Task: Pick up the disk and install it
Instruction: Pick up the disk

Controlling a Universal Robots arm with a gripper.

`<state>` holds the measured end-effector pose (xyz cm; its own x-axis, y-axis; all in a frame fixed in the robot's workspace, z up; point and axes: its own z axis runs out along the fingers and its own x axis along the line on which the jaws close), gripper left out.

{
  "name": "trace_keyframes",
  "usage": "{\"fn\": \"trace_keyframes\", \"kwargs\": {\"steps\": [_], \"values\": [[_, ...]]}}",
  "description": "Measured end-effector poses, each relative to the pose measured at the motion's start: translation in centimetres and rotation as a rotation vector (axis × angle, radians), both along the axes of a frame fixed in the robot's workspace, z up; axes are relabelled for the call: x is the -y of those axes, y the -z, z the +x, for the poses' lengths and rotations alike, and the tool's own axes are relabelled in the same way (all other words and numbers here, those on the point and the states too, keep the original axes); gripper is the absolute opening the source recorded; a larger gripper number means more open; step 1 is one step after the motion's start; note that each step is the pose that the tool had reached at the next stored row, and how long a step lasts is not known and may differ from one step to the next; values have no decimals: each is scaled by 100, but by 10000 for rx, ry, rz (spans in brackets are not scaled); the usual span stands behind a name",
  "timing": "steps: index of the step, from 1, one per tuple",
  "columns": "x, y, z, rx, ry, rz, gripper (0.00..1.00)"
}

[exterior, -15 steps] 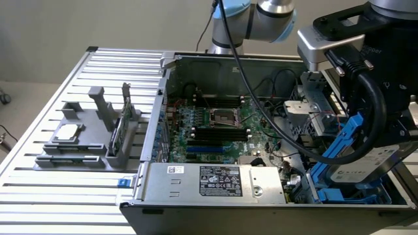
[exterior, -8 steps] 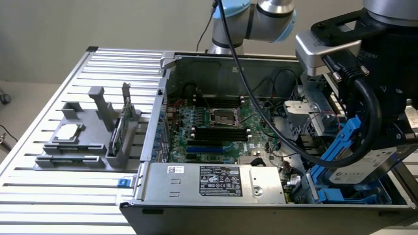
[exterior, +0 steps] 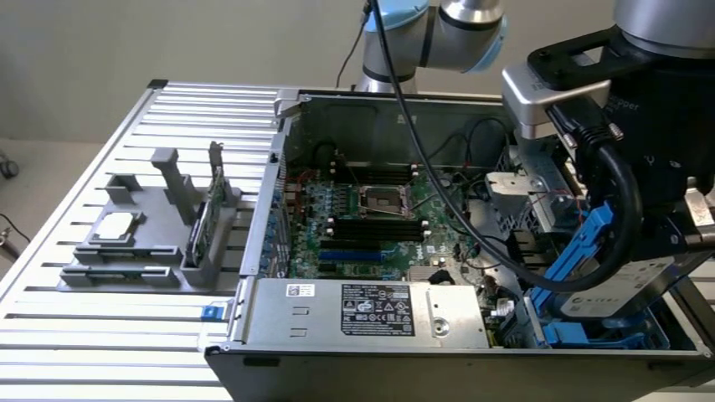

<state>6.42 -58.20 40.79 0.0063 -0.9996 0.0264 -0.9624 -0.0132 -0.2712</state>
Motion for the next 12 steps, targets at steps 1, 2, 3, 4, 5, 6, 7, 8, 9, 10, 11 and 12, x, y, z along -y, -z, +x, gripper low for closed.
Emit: {"fn": "trace_keyframes", "kwargs": {"steps": [1, 2, 3, 4, 5, 6, 7, 8, 9, 10, 11, 12], "values": [[0, 8, 0, 6, 0, 0, 33], [0, 15, -1, 13, 0, 1, 33], [0, 22, -2, 20, 0, 0, 33], [0, 31, -3, 25, 0, 2, 33], [0, 39, -5, 31, 0, 1, 33], [0, 48, -8, 37, 0, 2, 33], [0, 59, -11, 44, 0, 3, 33], [0, 67, -14, 50, 0, 1, 33], [0, 77, -17, 57, 0, 1, 33], [0, 86, -20, 62, 0, 1, 33], [0, 95, -22, 67, -1, -1, 33], [0, 106, -24, 72, -1, 1, 33]]}}
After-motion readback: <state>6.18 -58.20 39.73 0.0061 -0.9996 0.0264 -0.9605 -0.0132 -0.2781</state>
